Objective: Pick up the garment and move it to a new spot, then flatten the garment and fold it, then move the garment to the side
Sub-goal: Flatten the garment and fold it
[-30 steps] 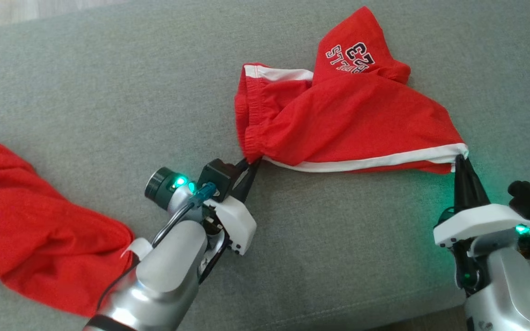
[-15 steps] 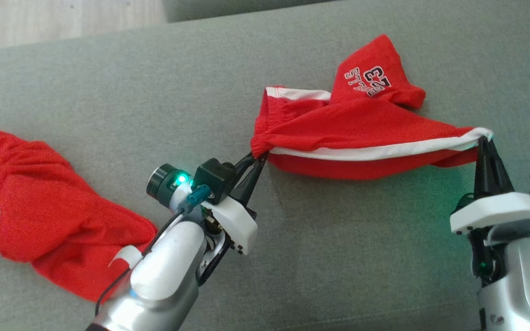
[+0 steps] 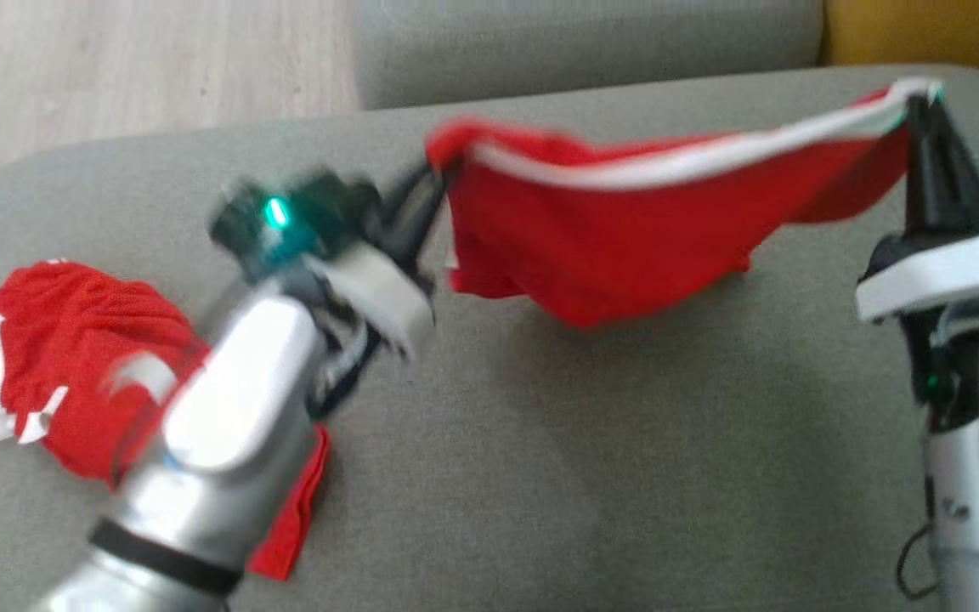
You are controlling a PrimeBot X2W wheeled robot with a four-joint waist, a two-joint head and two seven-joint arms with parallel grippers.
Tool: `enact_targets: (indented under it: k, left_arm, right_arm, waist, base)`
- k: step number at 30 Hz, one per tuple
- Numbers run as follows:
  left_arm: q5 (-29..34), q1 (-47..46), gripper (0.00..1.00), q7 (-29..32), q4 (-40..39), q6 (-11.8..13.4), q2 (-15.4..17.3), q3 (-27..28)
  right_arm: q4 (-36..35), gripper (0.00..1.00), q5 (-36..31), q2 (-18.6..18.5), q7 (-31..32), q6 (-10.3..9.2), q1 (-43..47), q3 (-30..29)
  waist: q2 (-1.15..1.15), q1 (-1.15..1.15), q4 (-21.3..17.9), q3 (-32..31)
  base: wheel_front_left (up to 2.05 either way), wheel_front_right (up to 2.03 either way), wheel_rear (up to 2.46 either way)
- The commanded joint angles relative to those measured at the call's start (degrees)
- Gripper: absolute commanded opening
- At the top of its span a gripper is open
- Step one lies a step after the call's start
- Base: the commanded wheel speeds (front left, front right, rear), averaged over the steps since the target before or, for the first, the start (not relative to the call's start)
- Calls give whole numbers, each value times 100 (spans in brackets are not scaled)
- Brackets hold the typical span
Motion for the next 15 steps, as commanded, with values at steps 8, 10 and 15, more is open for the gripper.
enact_targets:
  k: [8, 10, 15]
  left_arm:
    - [-149, -814, 0, 291, -1109, 260, 424, 690]
    - [-198, -657, 0, 464, -1414, 315, 537, 725]
    - [-386, 25, 0, 965, -2474, 450, 888, 788]
  right_arm:
    - [-1188, 0, -174, -134, 435, 44, -376, 187]
    - [-1558, 0, -239, -79, 623, 44, -188, 155]
    - [-2531, 0, -320, 143, 1190, 44, 442, 49]
  waist:
    - [0, 0, 100, -395]
    - [0, 0, 100, -422]
    - [0, 0, 50, -417]
  base:
    - [0, 0, 0]
    - [0, 0, 0]
    - [0, 0, 0]
